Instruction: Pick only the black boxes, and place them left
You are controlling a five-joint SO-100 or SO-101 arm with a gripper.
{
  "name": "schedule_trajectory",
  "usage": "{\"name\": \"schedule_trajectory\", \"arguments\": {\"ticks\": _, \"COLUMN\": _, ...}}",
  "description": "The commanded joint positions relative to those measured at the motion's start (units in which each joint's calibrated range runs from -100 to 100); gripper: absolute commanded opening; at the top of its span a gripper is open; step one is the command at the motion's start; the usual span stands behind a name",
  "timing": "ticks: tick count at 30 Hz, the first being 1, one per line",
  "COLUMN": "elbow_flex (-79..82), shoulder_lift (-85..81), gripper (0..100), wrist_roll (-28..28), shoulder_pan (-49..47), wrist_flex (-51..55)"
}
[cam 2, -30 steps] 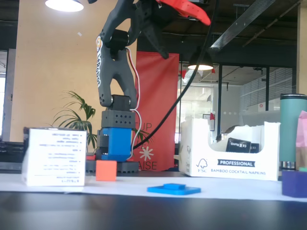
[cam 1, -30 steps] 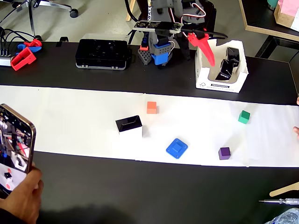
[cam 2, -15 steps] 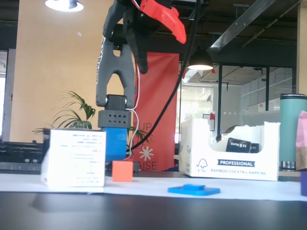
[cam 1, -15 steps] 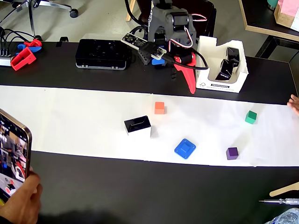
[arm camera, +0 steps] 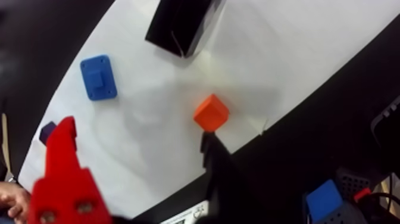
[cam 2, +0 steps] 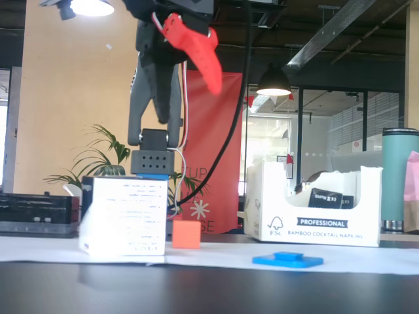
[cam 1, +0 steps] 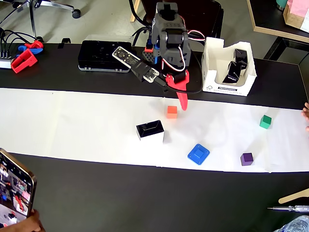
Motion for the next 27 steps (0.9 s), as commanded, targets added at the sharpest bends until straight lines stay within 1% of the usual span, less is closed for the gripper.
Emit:
{"name": "schedule_trajectory", "arguments": {"ticks": 1, "elbow_flex": -10.7, "shoulder_lift": 0.9, "gripper": 40, "wrist_roll": 0.1, "shoulder_pan": 2.7, "wrist_flex": 0.4}}
{"name": "schedule_trajectory", "arguments": {"ticks": 8, "elbow_flex": -16.4, "shoulder_lift": 7.6, "gripper": 40, "wrist_roll": 0.1, "shoulder_pan": 5.1, "wrist_flex": 0.3}}
{"name": "schedule_trajectory", "arguments": {"ticks": 20, "elbow_flex": -17.9, "shoulder_lift": 15.2, "gripper": 40, "wrist_roll": 0.1, "shoulder_pan": 8.2, "wrist_flex": 0.2}}
{"name": "schedule_trajectory", "arguments": {"ticks": 27, "elbow_flex": -27.8, "shoulder_lift": 24.6, "gripper": 40, "wrist_roll": -0.6, "shoulder_pan": 7.3, "wrist_flex": 0.2}}
